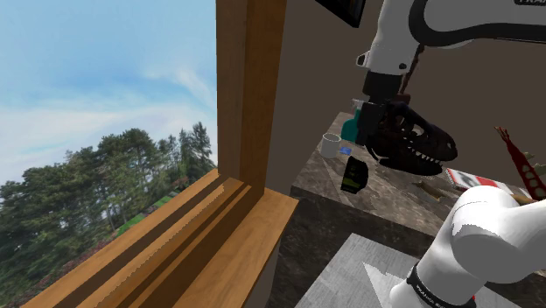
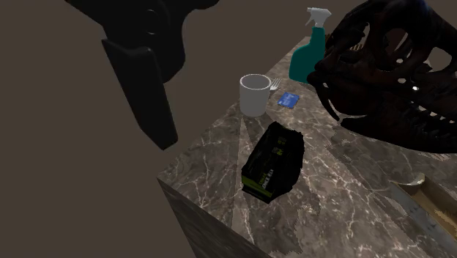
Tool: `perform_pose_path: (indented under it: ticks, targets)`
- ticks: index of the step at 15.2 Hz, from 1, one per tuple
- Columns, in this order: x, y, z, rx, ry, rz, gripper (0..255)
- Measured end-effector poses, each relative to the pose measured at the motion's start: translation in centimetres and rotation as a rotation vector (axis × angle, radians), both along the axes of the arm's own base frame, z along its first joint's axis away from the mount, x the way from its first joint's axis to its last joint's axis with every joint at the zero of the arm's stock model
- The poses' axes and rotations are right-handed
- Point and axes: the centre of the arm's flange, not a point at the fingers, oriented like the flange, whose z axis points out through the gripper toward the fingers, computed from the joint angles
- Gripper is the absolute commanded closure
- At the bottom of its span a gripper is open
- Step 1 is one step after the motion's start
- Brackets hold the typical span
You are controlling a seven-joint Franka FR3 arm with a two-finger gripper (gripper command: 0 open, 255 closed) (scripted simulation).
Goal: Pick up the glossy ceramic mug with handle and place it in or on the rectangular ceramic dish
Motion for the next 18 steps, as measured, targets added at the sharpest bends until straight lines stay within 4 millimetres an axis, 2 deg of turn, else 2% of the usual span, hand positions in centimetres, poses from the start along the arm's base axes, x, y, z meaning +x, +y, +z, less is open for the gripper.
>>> perform_pose_path:
  ticks: [2, 5, 18]
  targets:
    - [0.3, -0.4, -0.2, -0.001, 0.0, 0.0, 0]
    - [2.5, -2.7, -1.7, -0.008, 0.002, -0.004, 0]
    - [11.7, -14.6, -8.6, -0.046, 0.002, -0.016, 0]
